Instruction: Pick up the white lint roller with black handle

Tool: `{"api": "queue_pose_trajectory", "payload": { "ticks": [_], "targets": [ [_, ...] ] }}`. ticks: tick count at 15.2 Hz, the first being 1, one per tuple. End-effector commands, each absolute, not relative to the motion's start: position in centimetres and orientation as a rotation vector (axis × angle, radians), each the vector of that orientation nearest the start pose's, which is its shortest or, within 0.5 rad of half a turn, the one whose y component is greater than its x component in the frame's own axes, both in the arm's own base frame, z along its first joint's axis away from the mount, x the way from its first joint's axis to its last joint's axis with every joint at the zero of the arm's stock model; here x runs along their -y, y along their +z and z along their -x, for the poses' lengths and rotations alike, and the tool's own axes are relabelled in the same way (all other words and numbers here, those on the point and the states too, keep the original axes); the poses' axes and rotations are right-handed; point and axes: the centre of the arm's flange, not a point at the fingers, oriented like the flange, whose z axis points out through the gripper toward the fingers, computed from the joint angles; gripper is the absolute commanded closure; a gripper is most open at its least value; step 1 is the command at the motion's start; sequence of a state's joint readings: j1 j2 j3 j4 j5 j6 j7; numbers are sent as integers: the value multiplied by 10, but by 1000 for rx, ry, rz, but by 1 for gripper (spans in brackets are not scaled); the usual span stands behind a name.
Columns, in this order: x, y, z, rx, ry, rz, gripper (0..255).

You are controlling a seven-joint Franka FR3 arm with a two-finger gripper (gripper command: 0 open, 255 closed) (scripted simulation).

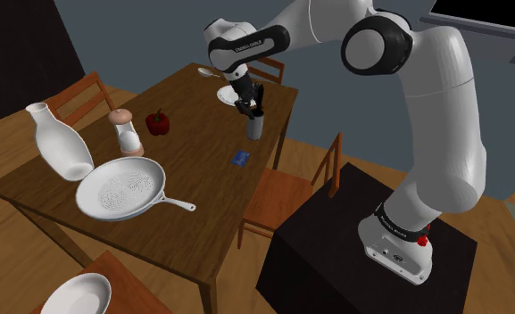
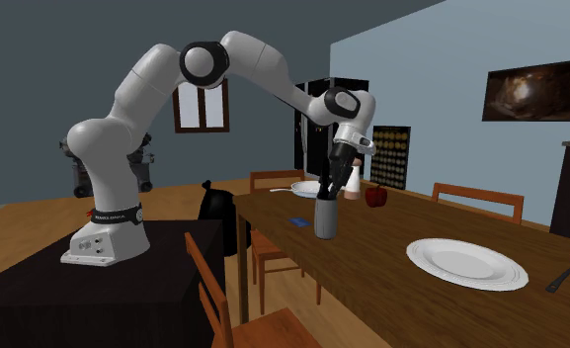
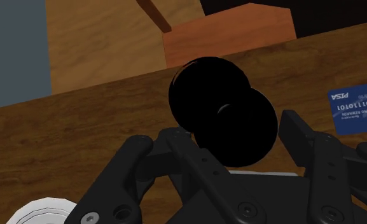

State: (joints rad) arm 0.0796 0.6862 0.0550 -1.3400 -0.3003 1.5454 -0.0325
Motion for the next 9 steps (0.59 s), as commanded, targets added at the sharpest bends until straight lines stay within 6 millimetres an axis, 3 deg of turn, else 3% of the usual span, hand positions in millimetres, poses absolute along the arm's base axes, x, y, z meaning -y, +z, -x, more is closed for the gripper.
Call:
{"api": "queue_pose_trajectory", "payload": {
  "ticks": [1, 9],
  "targets": [
    [-52, 308, -675, 381, 790, 3308, 255],
    [-52, 350, -675, 381, 790, 3308, 255]
  ]
}}
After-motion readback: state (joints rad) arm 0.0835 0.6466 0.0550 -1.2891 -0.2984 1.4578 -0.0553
